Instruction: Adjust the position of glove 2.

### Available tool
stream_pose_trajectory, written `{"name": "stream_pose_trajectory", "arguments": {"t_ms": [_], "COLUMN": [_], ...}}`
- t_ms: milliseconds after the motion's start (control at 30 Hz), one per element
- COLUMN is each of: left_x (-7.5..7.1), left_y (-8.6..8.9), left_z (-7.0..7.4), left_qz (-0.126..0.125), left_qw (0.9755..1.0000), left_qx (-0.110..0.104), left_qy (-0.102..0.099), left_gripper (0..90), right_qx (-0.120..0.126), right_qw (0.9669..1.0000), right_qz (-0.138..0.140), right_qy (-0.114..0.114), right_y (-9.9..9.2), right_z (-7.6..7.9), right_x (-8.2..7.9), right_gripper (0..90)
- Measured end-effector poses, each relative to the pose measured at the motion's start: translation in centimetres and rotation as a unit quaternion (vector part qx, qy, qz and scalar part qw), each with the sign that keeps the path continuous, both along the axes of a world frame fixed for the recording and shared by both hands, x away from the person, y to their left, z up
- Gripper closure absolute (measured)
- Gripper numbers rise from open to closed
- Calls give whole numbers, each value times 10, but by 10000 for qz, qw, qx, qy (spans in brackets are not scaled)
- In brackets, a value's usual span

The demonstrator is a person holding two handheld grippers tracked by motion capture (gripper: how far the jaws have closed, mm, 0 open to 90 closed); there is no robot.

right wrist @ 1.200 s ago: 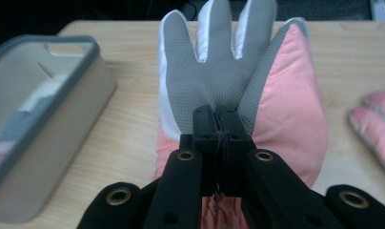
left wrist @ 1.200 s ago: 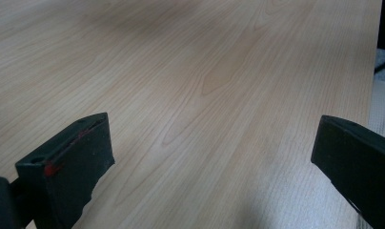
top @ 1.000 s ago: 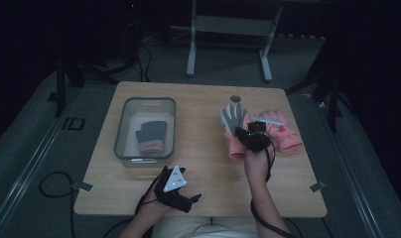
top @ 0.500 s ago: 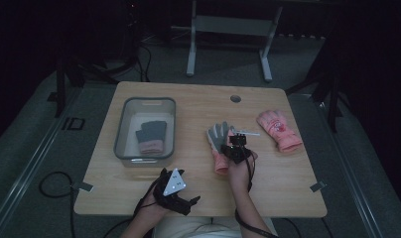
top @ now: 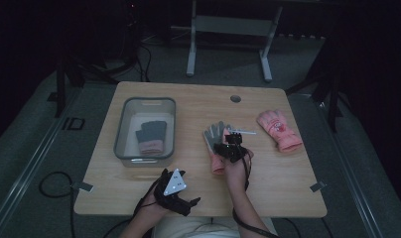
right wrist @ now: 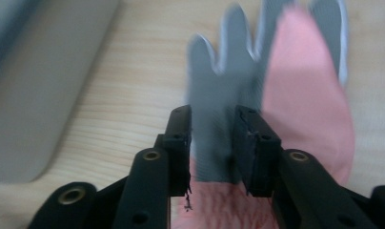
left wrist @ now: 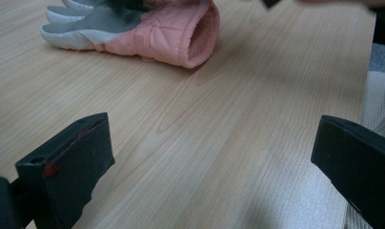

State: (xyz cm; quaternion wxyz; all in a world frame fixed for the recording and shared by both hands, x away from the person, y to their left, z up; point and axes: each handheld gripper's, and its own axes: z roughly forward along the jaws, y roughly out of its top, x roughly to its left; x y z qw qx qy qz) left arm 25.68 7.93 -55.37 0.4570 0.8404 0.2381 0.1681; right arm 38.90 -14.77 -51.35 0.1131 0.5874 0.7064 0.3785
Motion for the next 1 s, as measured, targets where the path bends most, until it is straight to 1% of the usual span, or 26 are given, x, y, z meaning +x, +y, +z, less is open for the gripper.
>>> {"name": "stream_pose_trajectory", "arguments": {"t_ms": [33,67,100,167,200,267,333,367,433,467,533,600,633,700,733,800,833,900,933,967,1000], "left_x": [0,0,0,-1,0,1,2,2,3,4,4,3,3,3,3,3,3,3,4,4,4], "left_y": [1,1,2,3,3,3,2,1,0,0,0,1,1,1,1,0,0,-1,-1,-1,0], "left_z": [1,1,2,2,1,0,-1,-2,-4,-5,-4,-4,-4,-5,-6,-7,-7,-7,-7,-7,-7], "left_qz": [5,-12,-12,-12,-26,-26,-18,9,-8,4,9,22,25,72,62,75,66,67,76,88,97], "left_qw": [10000,10000,10000,9999,9999,9999,9999,9999,9999,9999,9999,9999,9999,9999,10000,9999,9999,9999,9999,9999,9999], "left_qx": [-21,-63,-92,-101,-152,-151,-114,-99,-20,9,-21,-76,-70,-39,0,2,33,55,52,47,42], "left_qy": [-4,9,-19,-21,12,73,95,92,142,127,132,106,114,73,67,90,94,107,113,120,108], "left_gripper": [0,0,0,0,0,0,0,0,0,0,0,0,0,0,0,0,0,0,0,0,0], "right_qx": [89,-5,-66,-196,-256,-390,-565,-604,-421,-498,-843,-1125,-1225,-1285,-1302,-1516,-1582,-1738,-1749,-1818,-1843], "right_qw": [9988,9975,9955,9910,9892,9862,9832,9824,9855,9850,9816,9775,9763,9737,9741,9720,9719,9706,9714,9713,9718], "right_qz": [346,494,647,828,899,965,989,959,803,762,767,746,731,668,631,627,634,648,659,654,664], "right_qy": [-334,-502,-690,-1035,-1126,-1288,-1427,-1488,-1432,-1464,-1531,-1622,-1626,-1760,-1736,-1684,-1624,-1532,-1464,-1390,-1310], "right_y": [-7,-12,-17,-33,-42,-62,-83,-95,-118,-127,-143,-161,-170,-190,-199,-213,-218,-226,-228,-230,-231], "right_z": [15,21,28,38,42,47,50,51,52,52,53,54,54,53,52,49,48,46,45,44,43], "right_x": [-2,-2,-2,-2,0,4,9,12,21,25,32,41,45,50,53,58,61,66,69,72,75], "right_gripper": [615,610,607,613,614,616,621,625,643,644,642,639,636,635,635,636,645,660,660,668,669]}}
